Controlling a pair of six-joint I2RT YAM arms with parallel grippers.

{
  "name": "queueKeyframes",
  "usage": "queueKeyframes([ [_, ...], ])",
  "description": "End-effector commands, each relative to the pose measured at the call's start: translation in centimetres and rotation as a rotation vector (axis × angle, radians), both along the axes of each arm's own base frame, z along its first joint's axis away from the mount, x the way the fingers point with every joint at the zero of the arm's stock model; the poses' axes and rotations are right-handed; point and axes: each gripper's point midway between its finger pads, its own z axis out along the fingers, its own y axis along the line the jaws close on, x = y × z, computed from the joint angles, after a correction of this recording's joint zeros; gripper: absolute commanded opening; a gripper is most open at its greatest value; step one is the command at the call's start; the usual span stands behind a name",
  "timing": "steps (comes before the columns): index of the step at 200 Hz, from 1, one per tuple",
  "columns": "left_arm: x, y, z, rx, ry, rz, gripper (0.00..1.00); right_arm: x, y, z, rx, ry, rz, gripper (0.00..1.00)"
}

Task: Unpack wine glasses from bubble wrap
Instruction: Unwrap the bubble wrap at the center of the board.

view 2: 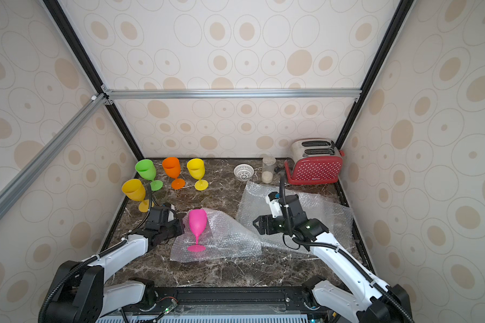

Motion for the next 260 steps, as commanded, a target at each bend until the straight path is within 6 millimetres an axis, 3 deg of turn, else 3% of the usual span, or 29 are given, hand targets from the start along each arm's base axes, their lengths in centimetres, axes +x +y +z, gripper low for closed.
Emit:
queueKeyframes([
  [1,0.5,-0.4,1.7,0.002,-0.033,-0.032,0.0,0.6,2.4,-0.1,-0.14,-0.051,0.085,0.79],
  [34,0.4,-0.7,1.8,-0.009,-0.036,-0.037,0.0,0.2,9.6,-0.3,-0.157,-0.069,0.244,0.77],
  [65,0.4,-0.9,1.9,-0.019,-0.043,-0.041,0.0,0.1,14.1,-3.0,-0.164,-0.037,0.32,0.79],
  [95,0.4,-1.1,2.0,-0.023,-0.046,-0.048,0.0,1.4,14.9,-6.8,-0.261,-0.006,0.319,0.85],
  [130,0.4,-1.2,2.0,-0.029,-0.048,-0.051,0.0,2.1,15.4,-9.4,-0.335,0.025,0.346,0.89],
  [178,0.5,-1.2,2.1,-0.027,-0.052,-0.049,0.0,2.8,15.2,-13.4,-0.438,0.093,0.34,0.85],
  [213,0.4,-1.1,2.0,-0.026,-0.048,-0.046,0.0,3.3,14.6,-14.7,-0.499,0.103,0.329,0.67],
  [225,0.4,-1.1,1.9,-0.027,-0.048,-0.044,0.0,3.3,14.5,-14.7,-0.505,0.103,0.328,0.54],
  [248,0.3,-0.9,1.7,-0.018,-0.04,-0.033,0.0,3.5,14.3,-14.3,-0.51,0.095,0.32,0.18],
  [260,0.2,-0.5,1.5,-0.001,-0.029,-0.024,0.0,3.4,14.2,-13.6,-0.494,0.09,0.322,0.09],
])
